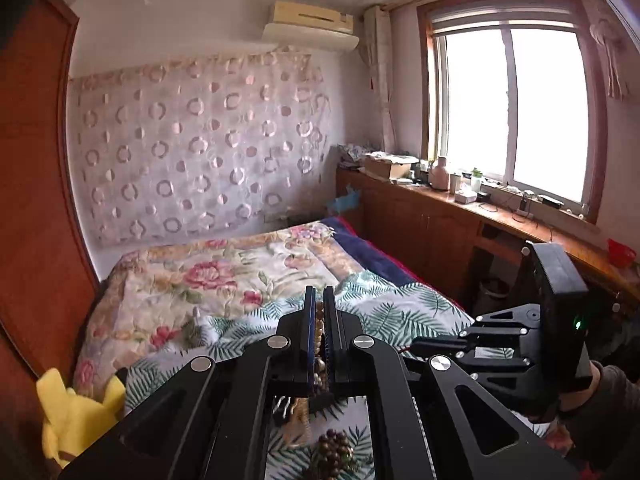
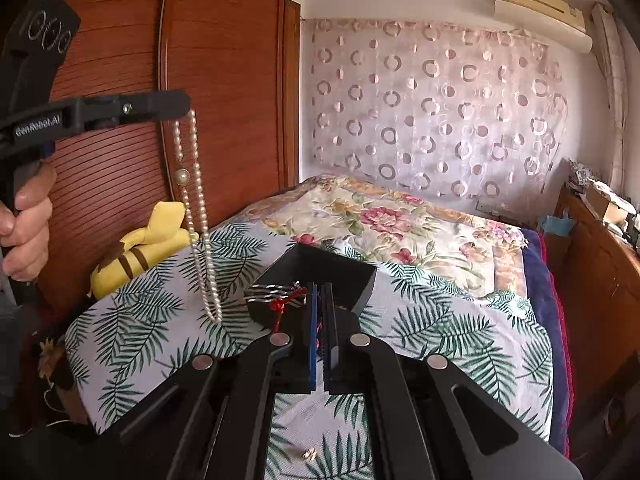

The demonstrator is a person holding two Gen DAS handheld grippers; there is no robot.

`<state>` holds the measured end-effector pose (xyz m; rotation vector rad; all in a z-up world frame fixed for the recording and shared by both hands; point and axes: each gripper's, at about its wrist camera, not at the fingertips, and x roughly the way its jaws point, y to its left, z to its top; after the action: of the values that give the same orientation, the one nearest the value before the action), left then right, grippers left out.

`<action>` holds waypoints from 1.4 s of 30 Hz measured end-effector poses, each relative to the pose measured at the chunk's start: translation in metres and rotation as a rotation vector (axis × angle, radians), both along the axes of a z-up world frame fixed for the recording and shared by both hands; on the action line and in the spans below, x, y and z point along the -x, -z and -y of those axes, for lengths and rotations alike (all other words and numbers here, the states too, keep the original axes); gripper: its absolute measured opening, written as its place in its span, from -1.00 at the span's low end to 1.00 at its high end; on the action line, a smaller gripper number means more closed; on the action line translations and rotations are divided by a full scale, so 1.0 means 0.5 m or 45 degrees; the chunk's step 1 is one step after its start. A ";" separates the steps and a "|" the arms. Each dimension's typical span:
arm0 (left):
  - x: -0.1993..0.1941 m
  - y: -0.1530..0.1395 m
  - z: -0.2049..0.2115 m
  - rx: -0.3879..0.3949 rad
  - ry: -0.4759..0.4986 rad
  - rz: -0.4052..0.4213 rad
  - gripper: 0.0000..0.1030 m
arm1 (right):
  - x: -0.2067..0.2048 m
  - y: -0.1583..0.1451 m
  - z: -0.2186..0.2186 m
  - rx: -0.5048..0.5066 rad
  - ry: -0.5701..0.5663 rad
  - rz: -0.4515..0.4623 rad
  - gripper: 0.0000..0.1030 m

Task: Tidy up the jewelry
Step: 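Carry pearl necklace into black box with left tool while right tool lowers red bracelet in, then open both tools inside the box and withdraw them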

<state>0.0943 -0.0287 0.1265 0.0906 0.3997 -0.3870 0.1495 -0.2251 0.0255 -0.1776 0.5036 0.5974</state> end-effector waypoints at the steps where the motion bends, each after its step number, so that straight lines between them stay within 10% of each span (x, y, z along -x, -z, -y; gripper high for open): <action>1: -0.008 -0.004 0.004 -0.007 -0.005 0.005 -0.94 | -0.008 -0.001 -0.003 0.004 0.003 0.001 -0.95; 19: -0.180 -0.013 0.021 -0.014 -0.057 -0.068 -0.94 | -0.138 0.006 -0.051 0.025 0.022 -0.028 -0.95; 31: -0.269 0.179 -0.023 0.002 -0.127 -0.305 -0.92 | -0.234 0.124 -0.107 0.037 0.049 -0.194 -0.94; 34: -0.267 0.212 -0.031 -0.010 -0.147 -0.330 -0.36 | -0.239 0.141 -0.113 0.055 0.060 -0.199 -0.91; 42: -0.210 0.235 -0.041 -0.020 -0.158 -0.290 -0.02 | -0.228 0.138 -0.094 0.035 0.054 -0.210 -0.71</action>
<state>0.1995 -0.0080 0.0092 0.0364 0.6303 -0.2720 0.2636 -0.1780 -0.0437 -0.1440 0.6738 0.5662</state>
